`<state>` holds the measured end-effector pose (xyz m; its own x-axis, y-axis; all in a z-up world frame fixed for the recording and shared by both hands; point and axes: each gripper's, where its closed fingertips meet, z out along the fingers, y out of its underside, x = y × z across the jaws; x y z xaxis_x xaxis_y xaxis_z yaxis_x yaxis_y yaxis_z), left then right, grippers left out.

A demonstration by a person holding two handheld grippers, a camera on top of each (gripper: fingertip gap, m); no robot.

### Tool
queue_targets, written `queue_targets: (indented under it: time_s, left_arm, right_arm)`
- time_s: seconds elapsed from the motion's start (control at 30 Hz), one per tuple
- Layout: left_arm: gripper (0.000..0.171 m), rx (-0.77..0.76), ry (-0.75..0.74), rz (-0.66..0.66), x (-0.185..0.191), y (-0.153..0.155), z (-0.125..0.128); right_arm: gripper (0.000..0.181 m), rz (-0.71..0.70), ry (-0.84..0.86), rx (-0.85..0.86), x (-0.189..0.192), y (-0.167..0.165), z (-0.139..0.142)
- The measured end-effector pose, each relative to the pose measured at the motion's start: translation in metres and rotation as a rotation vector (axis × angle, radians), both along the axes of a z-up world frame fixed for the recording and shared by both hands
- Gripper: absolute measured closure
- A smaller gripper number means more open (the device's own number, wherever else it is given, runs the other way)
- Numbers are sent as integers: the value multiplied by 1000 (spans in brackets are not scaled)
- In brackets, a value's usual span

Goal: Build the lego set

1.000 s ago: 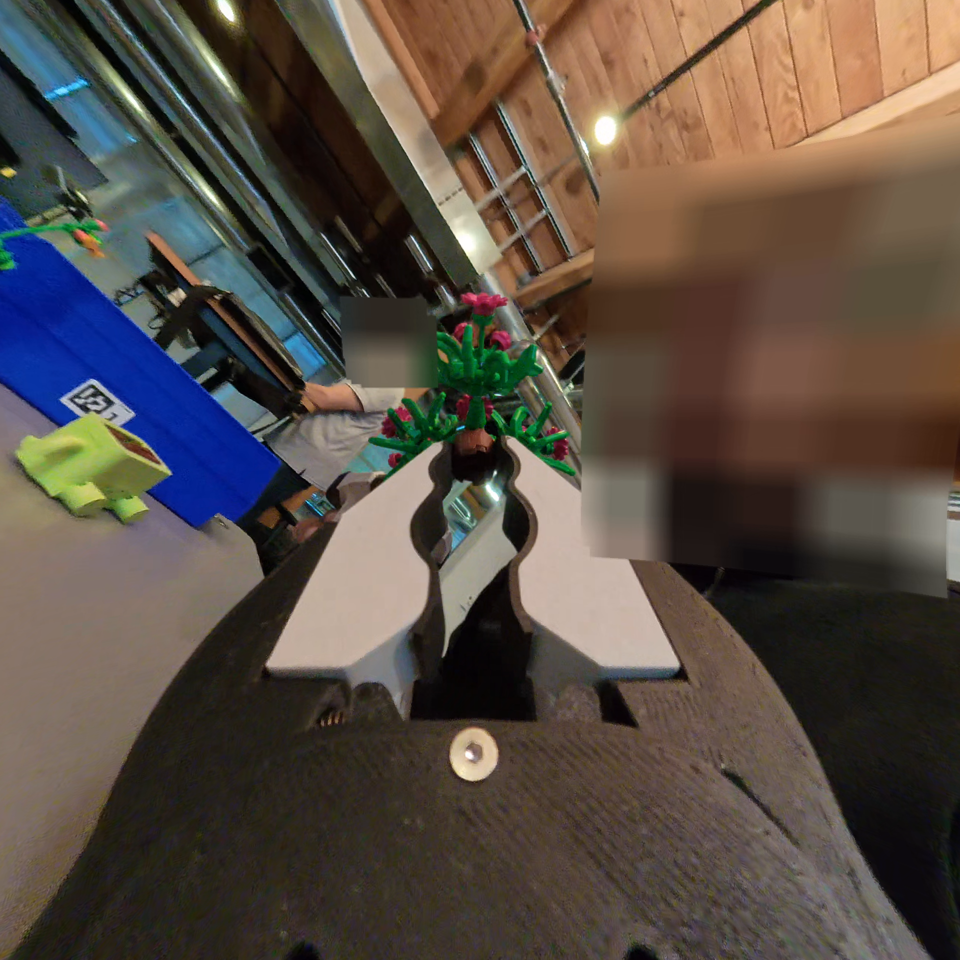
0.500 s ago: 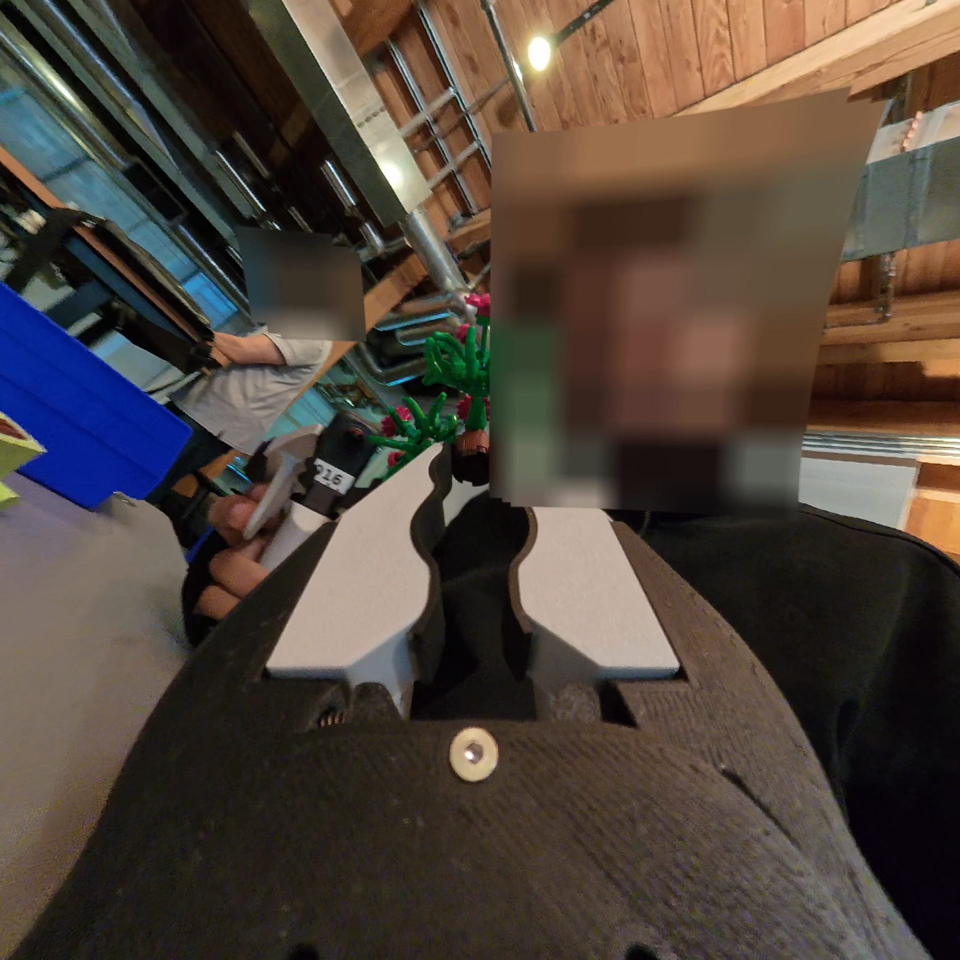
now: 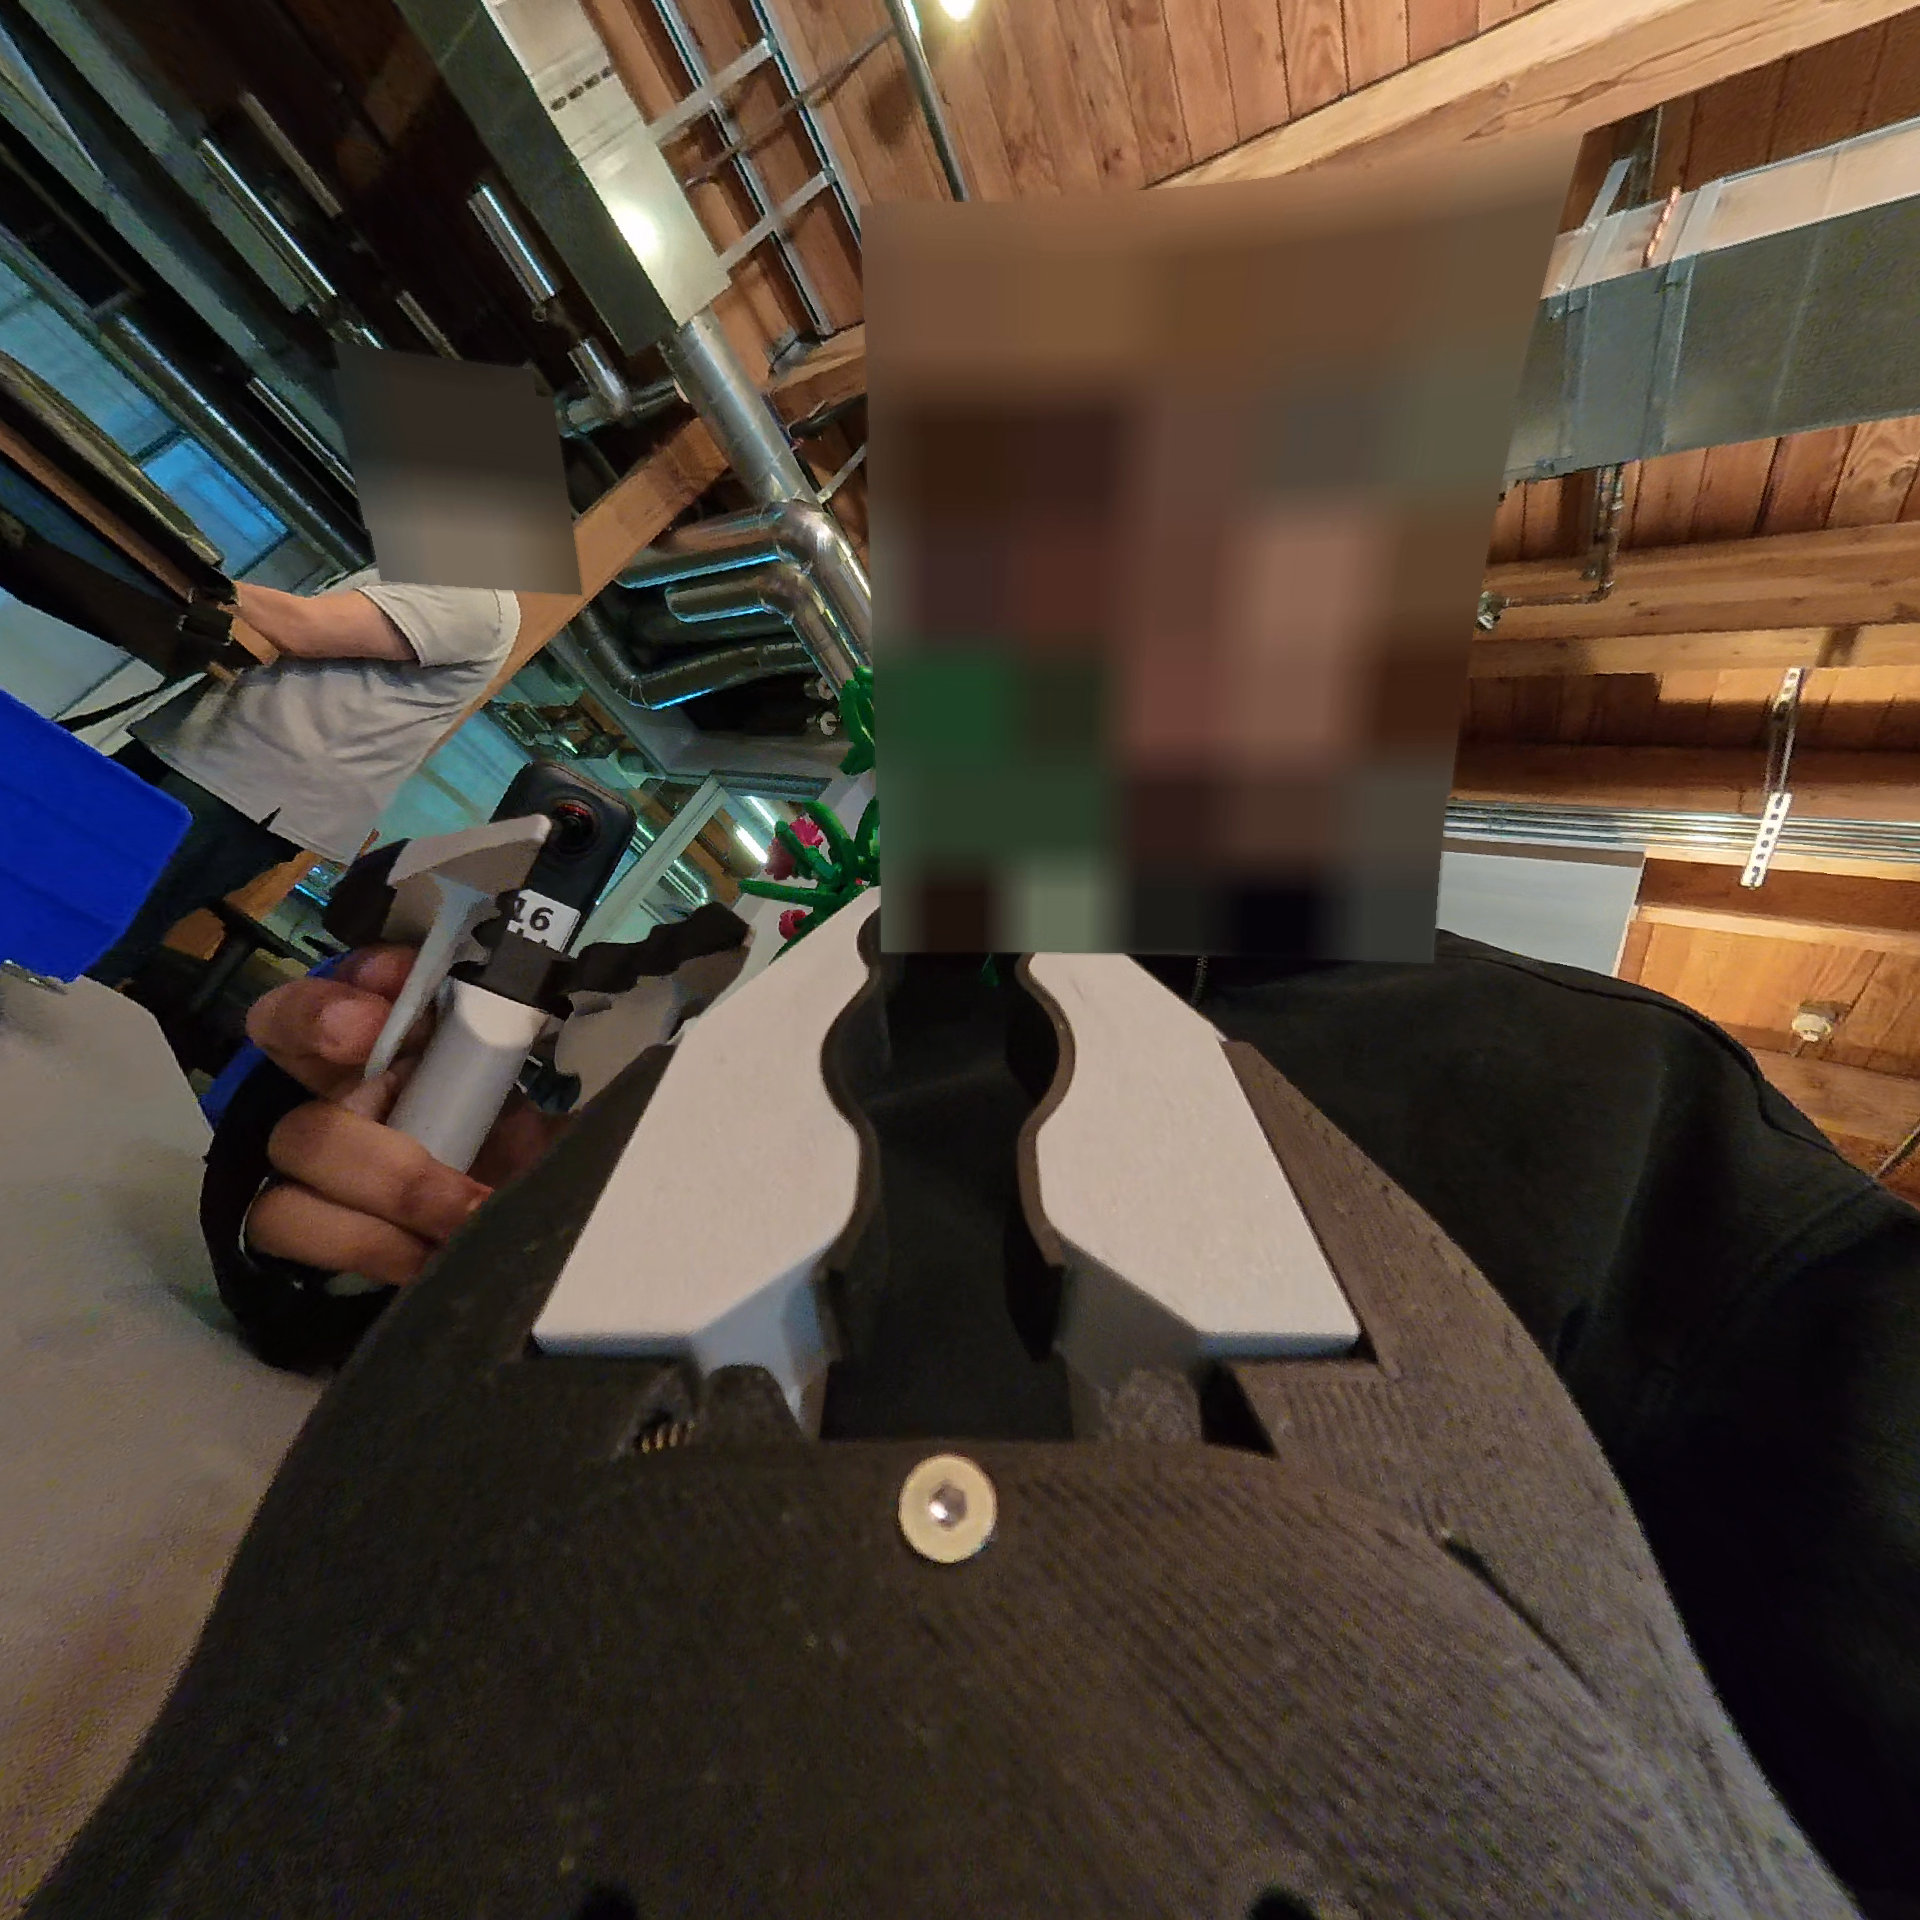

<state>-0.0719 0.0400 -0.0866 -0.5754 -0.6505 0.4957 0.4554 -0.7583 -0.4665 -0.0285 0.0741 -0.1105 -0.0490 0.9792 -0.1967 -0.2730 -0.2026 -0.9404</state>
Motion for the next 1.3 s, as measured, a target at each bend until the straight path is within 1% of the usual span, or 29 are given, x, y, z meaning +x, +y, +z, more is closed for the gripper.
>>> queue_targets:
  time_s: [0.23,0.4,0.53,0.63,0.8,1.0,1.17,1.3]
  left_arm:
    - [160,10,4,-12,2,-3,1]
    - [160,13,13,-7,3,-3,0]
    - [159,3,32,30,4,1,-1]
    - [159,-25,67,112,3,11,-5]
    - [159,-85,61,172,-3,24,-9]
    - [159,-114,78,185,-2,29,-12]
    - [158,-115,85,176,1,28,-13]
    - [159,-106,82,161,2,26,-12]
  right_arm:
    - [138,50,9,17,-5,-13,2]
    - [136,64,32,-17,-4,-12,3]
    - [132,60,53,-84,-1,-3,3]
    - [131,50,55,-122,0,3,2]
    - [133,48,78,-168,4,10,3]
    - [143,74,69,-200,3,9,1]
    - [143,136,95,-297,3,11,0]
    - [143,138,103,-307,3,13,0]
